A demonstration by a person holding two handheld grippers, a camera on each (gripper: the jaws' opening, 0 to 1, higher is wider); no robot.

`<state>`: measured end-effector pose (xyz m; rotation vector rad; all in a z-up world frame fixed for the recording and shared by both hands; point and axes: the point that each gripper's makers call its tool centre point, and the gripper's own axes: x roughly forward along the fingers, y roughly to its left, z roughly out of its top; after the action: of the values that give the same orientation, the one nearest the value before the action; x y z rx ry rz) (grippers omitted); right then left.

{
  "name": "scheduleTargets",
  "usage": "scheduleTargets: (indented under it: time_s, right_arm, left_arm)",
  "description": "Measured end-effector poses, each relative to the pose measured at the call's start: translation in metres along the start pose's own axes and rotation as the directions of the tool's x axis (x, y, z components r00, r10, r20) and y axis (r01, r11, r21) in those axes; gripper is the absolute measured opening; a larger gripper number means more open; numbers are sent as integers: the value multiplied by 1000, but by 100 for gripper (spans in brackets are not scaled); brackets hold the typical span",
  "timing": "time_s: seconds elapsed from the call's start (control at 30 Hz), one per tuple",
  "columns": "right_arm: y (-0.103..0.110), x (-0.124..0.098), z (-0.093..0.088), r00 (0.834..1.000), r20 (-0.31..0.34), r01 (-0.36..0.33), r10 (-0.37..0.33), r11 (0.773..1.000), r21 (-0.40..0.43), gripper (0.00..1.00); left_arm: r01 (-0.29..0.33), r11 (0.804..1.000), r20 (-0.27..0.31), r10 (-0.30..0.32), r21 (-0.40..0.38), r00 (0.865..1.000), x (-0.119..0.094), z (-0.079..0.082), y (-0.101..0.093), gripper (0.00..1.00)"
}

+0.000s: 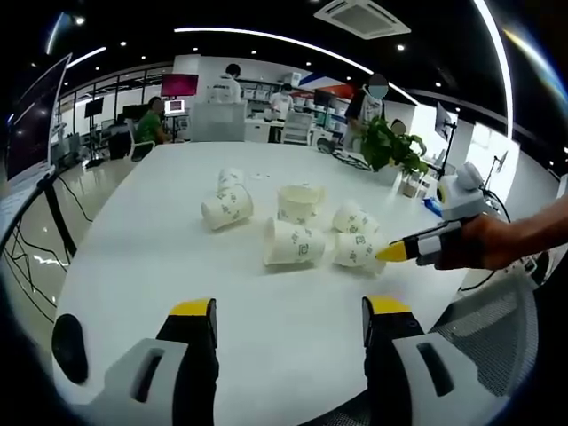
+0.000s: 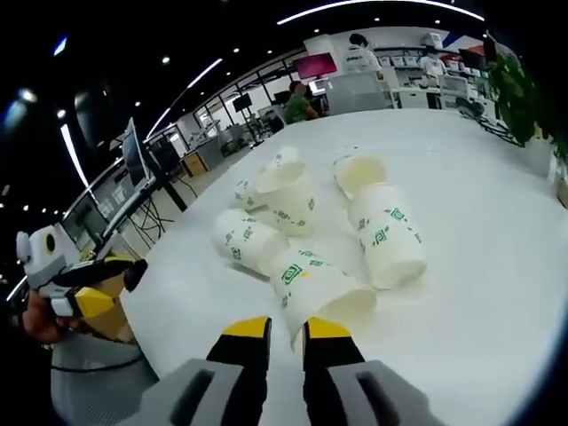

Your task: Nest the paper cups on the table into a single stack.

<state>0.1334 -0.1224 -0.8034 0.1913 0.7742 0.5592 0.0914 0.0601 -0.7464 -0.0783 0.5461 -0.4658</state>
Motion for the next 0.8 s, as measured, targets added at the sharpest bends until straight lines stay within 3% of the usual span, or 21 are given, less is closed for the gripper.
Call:
scheduleTargets:
  time_s: [0.2,0.8]
  right_arm:
    - [7,-3,2,1000,-14,-8,7,999,-52,0]
    - [7,-12,21,1000,1,-22,22,991,-132,0]
  left_arm:
    - [-1,1000,0,1,2,1000,-1,1,0,65]
    - [-6,1000,8,7,-9,1000,2,-1,7,65]
